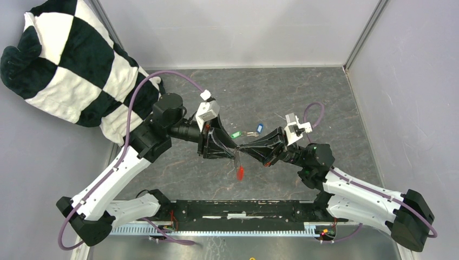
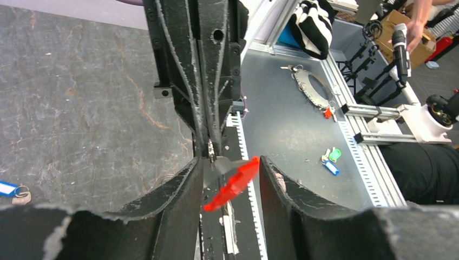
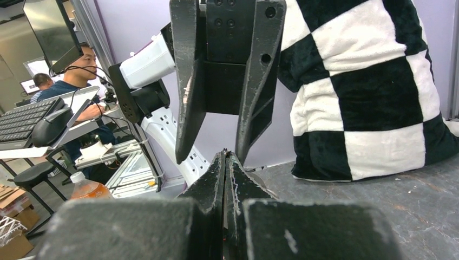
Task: Put the keys on the keyring
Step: Adjust the keyring.
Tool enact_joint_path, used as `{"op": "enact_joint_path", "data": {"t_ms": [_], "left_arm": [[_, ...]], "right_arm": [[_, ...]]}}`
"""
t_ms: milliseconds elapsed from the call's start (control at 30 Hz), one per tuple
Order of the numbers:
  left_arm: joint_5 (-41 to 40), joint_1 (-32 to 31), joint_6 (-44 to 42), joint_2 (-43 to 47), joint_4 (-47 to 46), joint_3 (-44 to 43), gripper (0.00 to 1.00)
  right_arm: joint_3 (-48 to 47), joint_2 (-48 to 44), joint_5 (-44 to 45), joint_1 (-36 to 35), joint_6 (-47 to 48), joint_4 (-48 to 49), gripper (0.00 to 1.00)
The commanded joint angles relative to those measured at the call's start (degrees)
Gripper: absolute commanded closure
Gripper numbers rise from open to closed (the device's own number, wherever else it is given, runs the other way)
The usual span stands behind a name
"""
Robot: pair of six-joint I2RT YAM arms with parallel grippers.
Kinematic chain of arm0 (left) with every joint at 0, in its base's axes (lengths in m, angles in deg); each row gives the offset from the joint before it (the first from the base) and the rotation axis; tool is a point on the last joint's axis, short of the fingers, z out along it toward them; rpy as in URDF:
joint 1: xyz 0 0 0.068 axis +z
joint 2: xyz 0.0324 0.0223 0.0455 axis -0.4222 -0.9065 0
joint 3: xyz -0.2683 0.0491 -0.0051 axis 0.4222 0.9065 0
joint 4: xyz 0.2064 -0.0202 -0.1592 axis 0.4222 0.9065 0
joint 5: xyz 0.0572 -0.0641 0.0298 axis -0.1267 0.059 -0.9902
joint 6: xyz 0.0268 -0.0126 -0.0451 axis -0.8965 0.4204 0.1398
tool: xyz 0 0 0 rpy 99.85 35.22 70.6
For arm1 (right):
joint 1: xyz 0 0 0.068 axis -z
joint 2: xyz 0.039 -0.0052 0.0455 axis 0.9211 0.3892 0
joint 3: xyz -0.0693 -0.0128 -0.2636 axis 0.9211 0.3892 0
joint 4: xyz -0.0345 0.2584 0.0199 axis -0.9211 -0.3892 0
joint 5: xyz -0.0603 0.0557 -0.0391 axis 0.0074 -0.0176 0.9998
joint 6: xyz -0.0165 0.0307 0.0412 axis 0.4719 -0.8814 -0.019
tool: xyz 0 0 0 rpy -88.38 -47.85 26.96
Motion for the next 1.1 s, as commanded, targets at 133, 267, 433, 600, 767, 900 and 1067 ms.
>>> {"op": "enact_joint_path", "data": {"t_ms": [133, 267, 433, 600, 767, 900, 1067], "left_arm": [[0.7, -0.2, -6.2, 1.5, 2.4, 0.1, 0.58], [-1.6, -0.2, -7.5, 1.5, 2.6, 0.9, 0.64], [-2.2, -0.2, -6.6, 1.2, 1.5, 1.0, 0.73], [-3.0, -0.2, -6.0, 1.1, 0.4, 1.2, 0.81], [-4.1, -0.2, -3.9, 1.4, -1.3, 2.3, 0.90], [-4.7, -0.2, -2.2, 1.4, -3.1, 3.4, 0.98], [-7.5, -0.2, -4.6, 1.8, 0.6, 2.6, 0.98]], "right_arm": [[-1.6, 0.5, -0.3, -0.2, -1.4, 4.5, 1.00], [-1.5, 0.6, -0.3, -0.2, -1.6, 4.5, 1.00], [-1.3, 1.0, -0.1, -0.2, -1.6, 4.8, 1.00], [-1.6, 1.5, -0.2, -0.2, -1.8, 4.9, 1.00], [-1.8, 2.1, -0.8, -0.2, -2.3, 5.3, 0.99], [-2.2, 2.3, -0.9, -0.4, -2.2, 5.3, 1.00], [-4.4, 0.8, -2.0, -0.3, 0.2, -2.3, 0.85]]}}
